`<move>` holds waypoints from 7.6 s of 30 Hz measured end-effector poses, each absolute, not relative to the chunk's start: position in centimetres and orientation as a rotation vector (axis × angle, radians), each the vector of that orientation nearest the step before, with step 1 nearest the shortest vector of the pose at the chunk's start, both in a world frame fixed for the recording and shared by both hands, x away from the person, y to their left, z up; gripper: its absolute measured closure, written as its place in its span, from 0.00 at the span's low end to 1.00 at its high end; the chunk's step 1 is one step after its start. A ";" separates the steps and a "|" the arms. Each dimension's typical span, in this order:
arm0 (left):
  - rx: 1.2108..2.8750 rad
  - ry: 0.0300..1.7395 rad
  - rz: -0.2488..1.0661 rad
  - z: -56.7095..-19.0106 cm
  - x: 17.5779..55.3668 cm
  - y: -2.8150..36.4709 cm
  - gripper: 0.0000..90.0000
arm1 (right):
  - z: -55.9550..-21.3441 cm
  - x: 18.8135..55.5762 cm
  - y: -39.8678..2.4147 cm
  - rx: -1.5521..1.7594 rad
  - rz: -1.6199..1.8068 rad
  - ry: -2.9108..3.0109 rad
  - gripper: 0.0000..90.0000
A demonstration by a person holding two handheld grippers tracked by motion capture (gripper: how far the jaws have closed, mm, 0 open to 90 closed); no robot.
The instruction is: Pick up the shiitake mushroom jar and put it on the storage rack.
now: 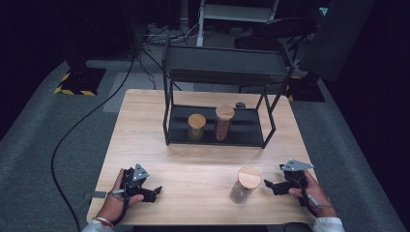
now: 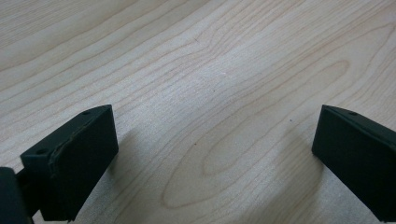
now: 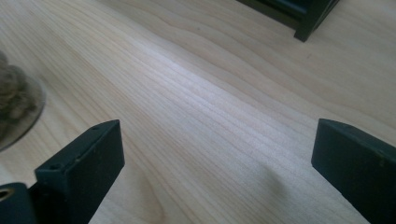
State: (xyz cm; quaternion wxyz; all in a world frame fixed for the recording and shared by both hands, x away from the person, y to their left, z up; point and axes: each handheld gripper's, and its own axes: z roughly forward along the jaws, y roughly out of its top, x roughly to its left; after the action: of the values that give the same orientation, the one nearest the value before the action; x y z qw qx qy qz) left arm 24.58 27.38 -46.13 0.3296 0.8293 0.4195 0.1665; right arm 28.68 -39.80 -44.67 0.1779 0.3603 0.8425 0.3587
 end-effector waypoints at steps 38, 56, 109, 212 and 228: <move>2.168 1.097 0.435 -46.1 24.6 27.4 0.00 | -38.4 26.4 -39.2 0.679 1.240 2.525 0.03; 2.169 1.097 0.435 -46.1 24.6 27.4 0.00 | -37.5 26.3 -38.2 0.568 1.335 2.560 0.03; 2.170 1.097 0.435 -46.1 24.6 27.4 0.00 | -37.9 27.4 -33.9 0.664 1.350 2.558 0.25; 2.169 1.097 0.435 -46.1 24.6 27.4 0.00 | -29.9 30.7 -29.3 0.902 1.099 2.310 0.28; 2.169 1.097 0.435 -46.1 24.6 27.4 0.00 | -29.3 33.3 -28.3 0.982 1.033 2.248 0.28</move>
State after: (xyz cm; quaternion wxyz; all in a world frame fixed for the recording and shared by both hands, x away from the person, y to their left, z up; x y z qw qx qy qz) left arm 24.58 27.39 -46.13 0.3297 0.8293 0.4194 0.1664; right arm 33.29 -28.32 -29.29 0.2376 0.3582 0.8205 0.3768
